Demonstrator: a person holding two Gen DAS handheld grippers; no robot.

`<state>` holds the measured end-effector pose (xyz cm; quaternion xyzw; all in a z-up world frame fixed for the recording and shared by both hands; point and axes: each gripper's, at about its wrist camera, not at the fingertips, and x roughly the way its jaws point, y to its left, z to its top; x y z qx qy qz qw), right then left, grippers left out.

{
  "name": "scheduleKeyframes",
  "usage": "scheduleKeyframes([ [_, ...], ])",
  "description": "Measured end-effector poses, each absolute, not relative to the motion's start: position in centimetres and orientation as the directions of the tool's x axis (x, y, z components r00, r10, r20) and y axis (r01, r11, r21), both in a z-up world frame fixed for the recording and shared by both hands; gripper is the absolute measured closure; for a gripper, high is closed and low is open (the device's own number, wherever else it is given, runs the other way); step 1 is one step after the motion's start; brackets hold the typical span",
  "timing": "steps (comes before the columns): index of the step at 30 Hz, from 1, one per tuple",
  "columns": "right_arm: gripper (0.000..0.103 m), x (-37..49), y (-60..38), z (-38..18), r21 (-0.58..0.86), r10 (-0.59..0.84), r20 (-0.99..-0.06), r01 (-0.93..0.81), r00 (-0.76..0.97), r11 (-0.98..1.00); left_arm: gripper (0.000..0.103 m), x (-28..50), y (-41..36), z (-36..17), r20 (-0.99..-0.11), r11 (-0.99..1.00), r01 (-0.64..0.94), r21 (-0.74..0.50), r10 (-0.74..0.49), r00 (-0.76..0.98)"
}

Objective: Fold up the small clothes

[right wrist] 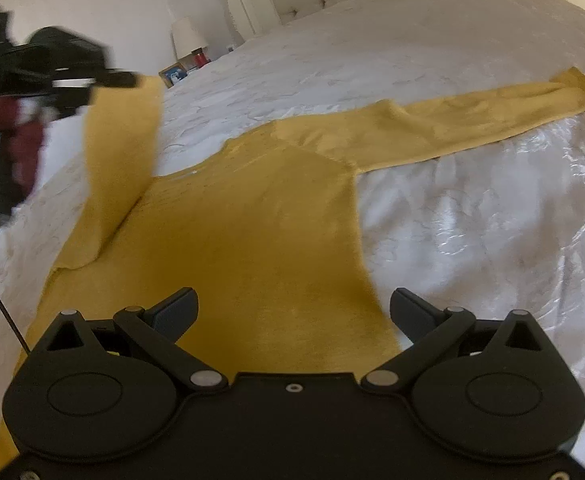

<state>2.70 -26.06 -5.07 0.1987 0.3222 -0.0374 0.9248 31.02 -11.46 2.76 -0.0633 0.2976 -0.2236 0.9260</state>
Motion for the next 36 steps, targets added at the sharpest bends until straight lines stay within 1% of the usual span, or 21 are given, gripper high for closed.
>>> scheduleKeyframes([
  [1, 0.001, 2.5, -26.2, -5.0, 0.333, 0.049, -0.611, 0.2, 0.79, 0.921, 0.063, 31.0, -12.4, 1.9, -0.539, 0.886, 0.39, -0.25, -0.462, 0.704],
  [2, 0.001, 2.5, -26.3, -4.9, 0.323, 0.04, -0.609, 0.203, 0.792, 0.924, 0.058, 30.9, -13.1, 1.5, -0.55, 0.881, 0.4, -0.252, -0.47, 0.691],
  [4, 0.001, 2.5, -26.6, -4.7, 0.317, 0.029, -0.608, 0.209, 0.793, 0.925, 0.058, 30.3, -13.3, 0.8, -0.56, 0.871, 0.421, -0.254, -0.488, 0.67],
  [6, 0.001, 2.6, -26.9, -4.6, 0.316, 0.026, -0.607, 0.212, 0.794, 0.925, 0.055, 29.1, -12.6, 0.5, -0.562, 0.863, 0.454, -0.221, -0.493, 0.664],
  [8, 0.001, 2.9, -26.9, -4.5, 0.304, 0.021, -0.609, 0.209, 0.793, 0.93, 0.054, 27.6, -11.3, 0.4, -0.561, 0.862, 0.482, -0.158, -0.48, 0.675],
  [11, 0.001, 3.7, -26.6, -4.3, 0.277, 0.02, -0.614, 0.191, 0.789, 0.942, 0.053, 26.2, -8.5, -0.8, -0.564, 0.877, 0.478, -0.04, -0.415, 0.714],
  [13, 0.001, 4.4, -26.4, -4.1, 0.268, 0.025, -0.612, 0.178, 0.791, 0.947, 0.053, 26.5, -5.9, -2.0, -0.583, 0.898, 0.439, 0.013, -0.35, 0.733],
  [18, 0.001, 7.1, -25.3, -3.3, 0.255, 0.056, -0.604, 0.126, 0.795, 0.959, 0.053, 29.0, 1.4, -4.8, -0.642, 0.96, 0.277, 0.044, -0.186, 0.744],
  [21, 0.001, 9.1, -24.0, -2.8, 0.221, 0.06, -0.599, 0.092, 0.798, 0.971, 0.053, 30.6, 4.3, -6.5, -0.685, 0.97, 0.218, 0.11, -0.085, 0.723],
  [23, 0.001, 10.6, -23.0, -2.7, 0.191, 0.061, -0.599, 0.069, 0.799, 0.979, 0.052, 31.2, 5.9, -7.1, -0.689, 0.973, 0.19, 0.134, -0.046, 0.724],
  [25, 0.001, 12.1, -21.9, -2.5, 0.157, 0.058, -0.6, 0.047, 0.798, 0.987, 0.047, 31.5, 7.3, -7.3, -0.685, 0.977, 0.141, 0.16, 0.008, 0.728],
  [27, 0.001, 13.5, -20.7, -2.5, 0.108, 0.049, -0.596, 0.02, 0.801, 0.994, 0.044, 31.9, 9.0, -7.2, -0.686, 0.985, 0.1, 0.14, 0.024, 0.727],
  [28, 0.001, 14.1, -20.2, -2.5, 0.085, 0.045, -0.595, 0.007, 0.803, 0.996, 0.042, 32.0, 9.6, -7.2, -0.689, 0.989, 0.09, 0.119, 0.017, 0.724],
  [29, 0.001, 14.9, -19.5, -2.6, 0.06, 0.041, -0.596, -0.007, 0.802, 0.998, 0.041, 32.2, 9.4, -7.0, -0.691, 0.99, 0.088, 0.106, 0.009, 0.723],
  [33, 0.002, 17.6, -16.7, -3.6, -0.047, 0.019, -0.614, -0.061, 0.789, 0.997, 0.04, 32.1, 8.6, -7.3, -0.682, 0.989, 0.086, 0.123, 0.021, 0.731],
  [34, 0.002, 18.3, -16.1, -4.0, -0.073, 0.017, -0.625, -0.08, 0.781, 0.994, 0.039, 32.2, 8.7, -7.6, -0.682, 0.991, 0.079, 0.112, 0.019, 0.731],
  [36, 0.007, 19.7, -15.2, -4.8, -0.133, -0.01, -0.641, -0.098, 0.767, 0.986, 0.037, 32.0, 8.8, -7.9, -0.68, 0.993, 0.067, 0.092, 0.013, 0.733],
])
